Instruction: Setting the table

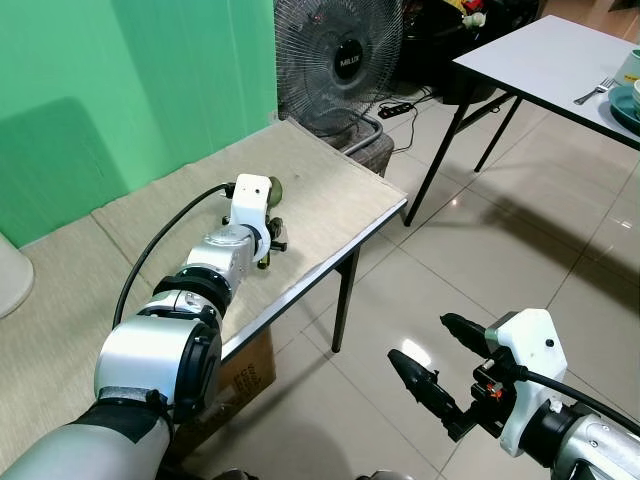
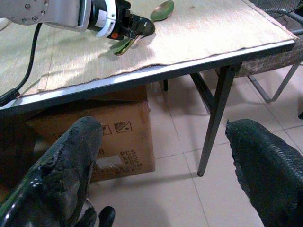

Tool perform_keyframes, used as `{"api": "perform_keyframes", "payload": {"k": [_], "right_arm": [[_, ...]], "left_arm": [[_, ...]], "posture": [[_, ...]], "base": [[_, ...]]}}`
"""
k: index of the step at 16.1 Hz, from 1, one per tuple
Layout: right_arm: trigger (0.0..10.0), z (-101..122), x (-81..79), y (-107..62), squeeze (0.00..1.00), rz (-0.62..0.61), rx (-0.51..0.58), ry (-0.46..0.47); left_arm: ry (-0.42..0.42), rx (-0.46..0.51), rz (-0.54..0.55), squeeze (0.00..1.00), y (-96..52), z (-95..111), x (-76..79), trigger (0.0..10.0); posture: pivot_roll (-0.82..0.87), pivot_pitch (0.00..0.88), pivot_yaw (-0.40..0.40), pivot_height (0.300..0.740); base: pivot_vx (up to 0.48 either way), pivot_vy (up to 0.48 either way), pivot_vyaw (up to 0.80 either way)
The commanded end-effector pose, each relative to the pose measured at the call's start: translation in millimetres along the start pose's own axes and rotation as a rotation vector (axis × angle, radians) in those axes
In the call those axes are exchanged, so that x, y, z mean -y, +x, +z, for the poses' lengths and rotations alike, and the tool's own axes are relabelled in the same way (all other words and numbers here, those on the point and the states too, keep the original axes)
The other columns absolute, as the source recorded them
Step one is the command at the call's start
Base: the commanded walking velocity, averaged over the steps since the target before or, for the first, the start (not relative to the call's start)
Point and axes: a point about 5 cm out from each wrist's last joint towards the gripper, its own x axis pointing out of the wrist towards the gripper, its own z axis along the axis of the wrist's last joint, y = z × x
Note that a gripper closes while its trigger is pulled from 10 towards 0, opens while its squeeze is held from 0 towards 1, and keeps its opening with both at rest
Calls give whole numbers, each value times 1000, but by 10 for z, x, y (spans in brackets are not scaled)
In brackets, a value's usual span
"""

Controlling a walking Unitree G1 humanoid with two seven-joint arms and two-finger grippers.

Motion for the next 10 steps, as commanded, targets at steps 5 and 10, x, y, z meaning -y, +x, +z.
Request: {"api": "perform_keyframes", "payload": {"k": [5, 10], "right_arm": [[10000, 33, 37, 1, 0, -17, 7, -19], [10000, 42, 64, 44, 0, -40, 26, -20]], "left_arm": [[16, -64, -10, 0, 8, -97, 48, 0], [-5, -48, -9, 0, 7, -60, 39, 0]], "posture": [[-393, 62, -1, 740], [-387, 35, 20, 740]], "base": [[0, 0, 0], [0, 0, 0]]}}
